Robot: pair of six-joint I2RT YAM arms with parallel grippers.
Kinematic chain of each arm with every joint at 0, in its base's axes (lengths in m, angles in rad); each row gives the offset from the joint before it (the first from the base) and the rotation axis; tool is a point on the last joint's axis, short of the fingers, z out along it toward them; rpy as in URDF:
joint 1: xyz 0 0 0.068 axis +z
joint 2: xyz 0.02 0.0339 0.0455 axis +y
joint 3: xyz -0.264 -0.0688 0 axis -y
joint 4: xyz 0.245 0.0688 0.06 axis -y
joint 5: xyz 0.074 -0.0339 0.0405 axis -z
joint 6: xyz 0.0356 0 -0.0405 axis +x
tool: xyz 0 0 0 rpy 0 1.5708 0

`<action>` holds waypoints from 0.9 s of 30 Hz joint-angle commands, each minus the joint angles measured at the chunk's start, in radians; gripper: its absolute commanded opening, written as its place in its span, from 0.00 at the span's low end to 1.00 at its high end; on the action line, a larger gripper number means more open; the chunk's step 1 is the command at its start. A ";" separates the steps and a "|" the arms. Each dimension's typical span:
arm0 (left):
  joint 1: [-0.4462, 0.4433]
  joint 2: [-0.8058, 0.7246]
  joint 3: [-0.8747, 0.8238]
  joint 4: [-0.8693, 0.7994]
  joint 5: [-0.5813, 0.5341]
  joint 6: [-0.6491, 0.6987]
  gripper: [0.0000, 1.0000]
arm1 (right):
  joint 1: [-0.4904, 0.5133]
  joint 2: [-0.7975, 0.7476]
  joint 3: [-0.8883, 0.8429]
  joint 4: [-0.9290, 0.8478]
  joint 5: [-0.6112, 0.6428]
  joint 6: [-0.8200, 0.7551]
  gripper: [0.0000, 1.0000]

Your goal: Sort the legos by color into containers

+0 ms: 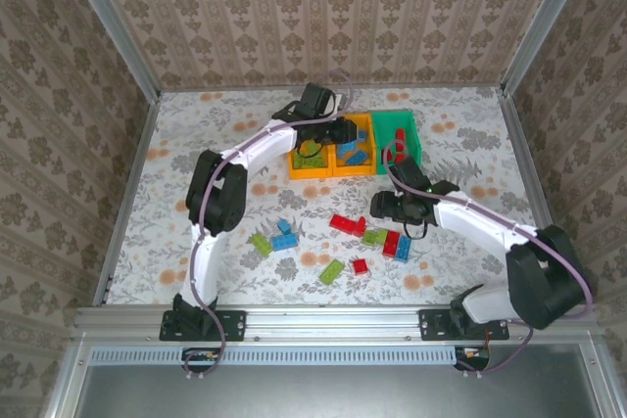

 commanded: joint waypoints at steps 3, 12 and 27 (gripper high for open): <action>0.010 0.042 0.069 0.042 0.051 -0.063 0.33 | 0.043 -0.109 -0.070 -0.134 0.086 0.144 0.70; 0.010 0.054 0.061 0.050 0.065 -0.076 0.53 | 0.077 -0.319 -0.210 -0.117 0.069 0.214 0.68; 0.007 -0.098 -0.048 0.054 0.009 -0.001 1.00 | 0.511 -0.129 -0.109 -0.065 0.157 0.264 0.67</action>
